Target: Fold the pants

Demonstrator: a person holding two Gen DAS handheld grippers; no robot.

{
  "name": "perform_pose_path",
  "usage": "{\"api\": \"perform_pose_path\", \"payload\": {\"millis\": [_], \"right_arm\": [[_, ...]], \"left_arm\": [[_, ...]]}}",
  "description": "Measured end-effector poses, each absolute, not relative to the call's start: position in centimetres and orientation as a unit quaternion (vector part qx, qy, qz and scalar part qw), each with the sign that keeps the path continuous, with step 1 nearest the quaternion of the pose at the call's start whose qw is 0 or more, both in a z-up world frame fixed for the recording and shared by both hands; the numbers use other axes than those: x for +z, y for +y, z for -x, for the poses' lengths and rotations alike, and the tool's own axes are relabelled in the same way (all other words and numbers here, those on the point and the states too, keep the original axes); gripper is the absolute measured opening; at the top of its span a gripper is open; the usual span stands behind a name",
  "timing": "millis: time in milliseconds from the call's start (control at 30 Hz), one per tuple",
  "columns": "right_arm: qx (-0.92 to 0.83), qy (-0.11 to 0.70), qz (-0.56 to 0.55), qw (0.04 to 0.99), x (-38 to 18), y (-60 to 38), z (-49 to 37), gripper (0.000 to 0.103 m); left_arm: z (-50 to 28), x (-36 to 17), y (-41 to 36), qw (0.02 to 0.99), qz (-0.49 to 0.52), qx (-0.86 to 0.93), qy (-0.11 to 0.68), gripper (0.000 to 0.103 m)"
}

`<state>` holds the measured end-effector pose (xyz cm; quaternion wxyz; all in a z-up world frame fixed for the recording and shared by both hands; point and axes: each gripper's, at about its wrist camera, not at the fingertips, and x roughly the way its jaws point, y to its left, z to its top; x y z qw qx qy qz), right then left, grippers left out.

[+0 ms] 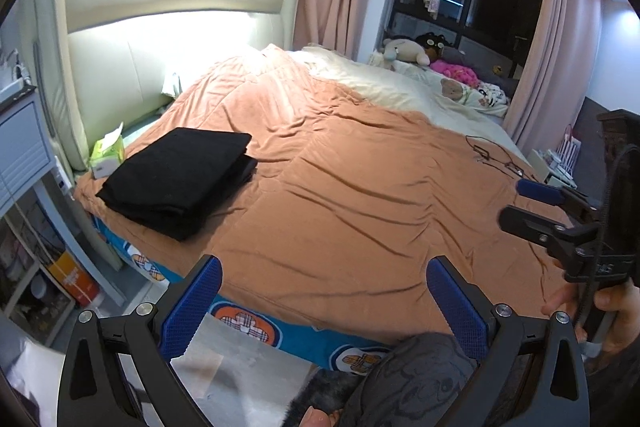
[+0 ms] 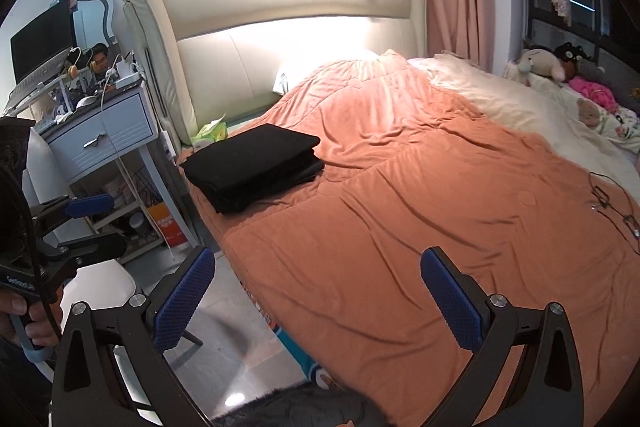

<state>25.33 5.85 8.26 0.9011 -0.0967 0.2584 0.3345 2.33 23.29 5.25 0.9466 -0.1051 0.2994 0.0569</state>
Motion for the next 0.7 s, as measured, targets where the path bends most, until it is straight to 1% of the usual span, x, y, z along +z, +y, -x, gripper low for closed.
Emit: {"api": "perform_pose_path", "payload": {"millis": [467,700], "right_arm": [[0.299,0.251,0.074,0.917,6.6,-0.4,-16.7,0.103],[0.285,0.247,0.054,0.925,6.5,-3.3,-12.5,0.103]], "left_arm": [[3.6,5.0,19.0,0.956,0.070,0.051,0.280,0.103],[5.8,4.7,17.4,0.960,0.077,0.037,0.267,0.103]]}}
